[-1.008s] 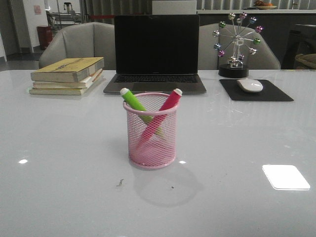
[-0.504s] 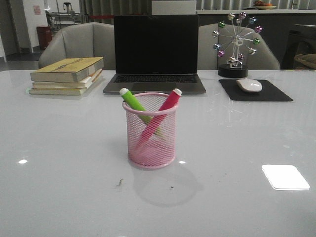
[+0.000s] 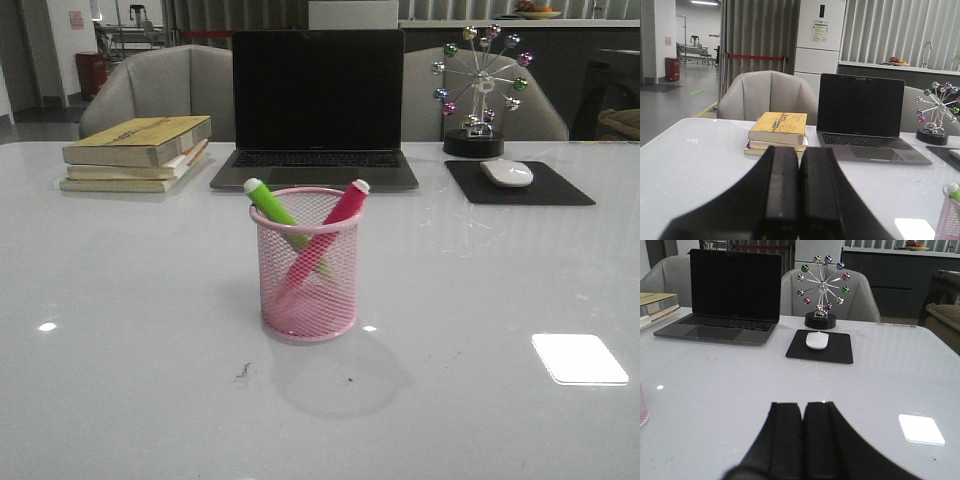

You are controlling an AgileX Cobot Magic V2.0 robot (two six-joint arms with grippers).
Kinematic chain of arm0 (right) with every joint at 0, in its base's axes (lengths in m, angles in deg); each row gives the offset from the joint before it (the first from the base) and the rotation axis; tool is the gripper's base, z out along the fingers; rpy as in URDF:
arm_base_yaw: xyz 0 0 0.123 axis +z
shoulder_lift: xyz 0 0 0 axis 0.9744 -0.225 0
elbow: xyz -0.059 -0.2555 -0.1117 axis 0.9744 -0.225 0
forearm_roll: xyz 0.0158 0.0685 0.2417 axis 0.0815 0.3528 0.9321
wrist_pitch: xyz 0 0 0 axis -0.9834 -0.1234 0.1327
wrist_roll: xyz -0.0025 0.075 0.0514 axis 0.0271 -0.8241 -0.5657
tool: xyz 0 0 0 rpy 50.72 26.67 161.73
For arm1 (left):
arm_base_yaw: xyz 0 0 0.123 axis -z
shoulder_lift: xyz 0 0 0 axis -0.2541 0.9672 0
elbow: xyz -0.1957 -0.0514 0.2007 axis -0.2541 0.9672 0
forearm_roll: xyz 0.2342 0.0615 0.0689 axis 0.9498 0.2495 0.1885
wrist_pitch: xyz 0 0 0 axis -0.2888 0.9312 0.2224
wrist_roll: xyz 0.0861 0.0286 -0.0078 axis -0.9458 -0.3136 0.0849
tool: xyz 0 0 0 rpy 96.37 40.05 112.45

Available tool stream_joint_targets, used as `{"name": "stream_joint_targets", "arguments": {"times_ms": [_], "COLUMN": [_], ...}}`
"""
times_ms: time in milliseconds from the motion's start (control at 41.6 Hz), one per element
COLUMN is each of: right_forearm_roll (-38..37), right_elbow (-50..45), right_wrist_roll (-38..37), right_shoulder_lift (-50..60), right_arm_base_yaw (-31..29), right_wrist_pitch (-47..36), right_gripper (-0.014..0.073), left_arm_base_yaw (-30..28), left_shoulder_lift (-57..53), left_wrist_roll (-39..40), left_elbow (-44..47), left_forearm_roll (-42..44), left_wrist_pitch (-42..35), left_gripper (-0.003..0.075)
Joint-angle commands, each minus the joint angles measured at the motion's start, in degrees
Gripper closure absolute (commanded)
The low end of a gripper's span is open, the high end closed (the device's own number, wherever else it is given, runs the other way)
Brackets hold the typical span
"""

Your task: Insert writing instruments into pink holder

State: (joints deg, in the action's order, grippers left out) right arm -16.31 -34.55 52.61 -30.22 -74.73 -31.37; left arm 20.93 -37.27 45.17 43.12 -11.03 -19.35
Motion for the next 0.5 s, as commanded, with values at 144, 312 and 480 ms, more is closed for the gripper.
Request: {"name": "stream_joint_targets", "arguments": {"times_ms": [144, 312, 480], "right_forearm_roll": [-1.7, -4.9, -5.9], "right_elbow": [0.3, 0.3, 0.3], "right_wrist_roll": [-1.2, -5.4, -5.4], "right_shoulder_lift": [1.1, 1.1, 1.1], "right_arm_base_yaw": [-0.7, -1.3, -1.3], "right_wrist_pitch": [-7.2, -7.9, -7.9], "right_gripper": [0.0566, 0.0566, 0.0566], "left_arm_base_yaw": [0.3, 0.3, 0.3], "left_shoulder_lift": [-1.0, -1.0, -1.0], "left_wrist_roll": [0.4, 0.4, 0.4], "left_elbow": [0.4, 0.4, 0.4], "left_forearm_roll": [-0.6, -0.6, -0.6], "left_wrist_pitch": [-5.0, -5.0, -5.0], "left_gripper": [0.0629, 0.0629, 0.0629]}}
